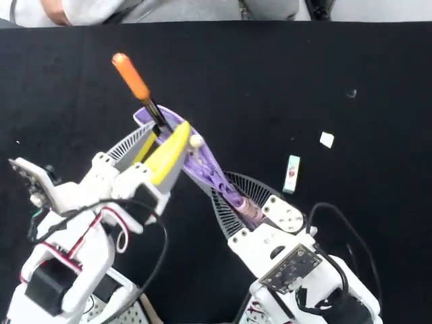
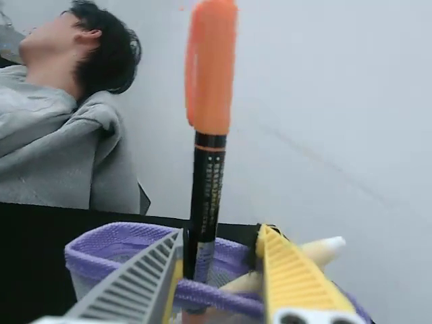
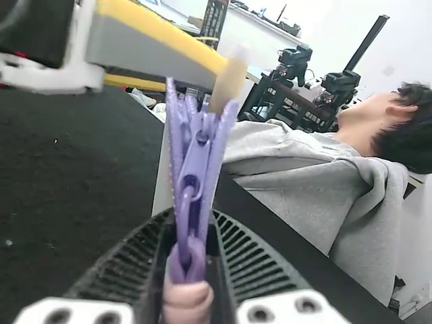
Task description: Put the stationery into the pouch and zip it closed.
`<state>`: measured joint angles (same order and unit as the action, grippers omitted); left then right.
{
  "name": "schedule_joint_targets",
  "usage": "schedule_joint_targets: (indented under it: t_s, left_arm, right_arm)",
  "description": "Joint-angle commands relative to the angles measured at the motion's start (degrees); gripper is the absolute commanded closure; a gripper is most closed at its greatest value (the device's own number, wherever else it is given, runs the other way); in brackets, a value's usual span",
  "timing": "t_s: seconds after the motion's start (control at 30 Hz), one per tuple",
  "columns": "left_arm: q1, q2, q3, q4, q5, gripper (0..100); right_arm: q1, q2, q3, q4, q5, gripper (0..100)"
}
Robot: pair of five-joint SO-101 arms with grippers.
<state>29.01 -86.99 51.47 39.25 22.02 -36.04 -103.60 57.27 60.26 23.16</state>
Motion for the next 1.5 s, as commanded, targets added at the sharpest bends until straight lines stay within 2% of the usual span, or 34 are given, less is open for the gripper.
schedule_joint_targets:
  t_s: [0.0,0.33,0.57,0.8,1.2,1.37,1.47]
  left_arm:
    - [7.43,-0.18,-2.95,2.2,-3.87,81]
    - [8.4,-0.18,-1.27,2.02,-6.42,81]
    - [1.89,0.44,-4.44,1.23,-10.02,81]
    - [-1.01,-0.09,-7.43,1.67,-14.86,81]
    - [-12.0,-0.18,-14.37,1.76,-14.68,82]
    - [-19.56,-0.18,-14.99,1.58,-14.59,82]
    - [-26.59,-0.18,-14.29,1.85,-14.59,82]
  right_arm:
    - [0.44,-8.4,-3.12,-0.88,0.18,98.8]
    - [0.53,-8.4,-3.03,-0.88,0.18,98.8]
    - [0.53,-8.4,-3.3,-0.88,0.18,98.8]
    - [0.35,-8.4,-3.38,-0.79,0.18,98.8]
    - [0.35,-8.48,-3.38,-0.79,0.18,98.8]
    - [0.35,-8.48,-3.3,-0.79,0.18,98.8]
    - [0.35,-8.48,-3.3,-0.79,0.18,98.8]
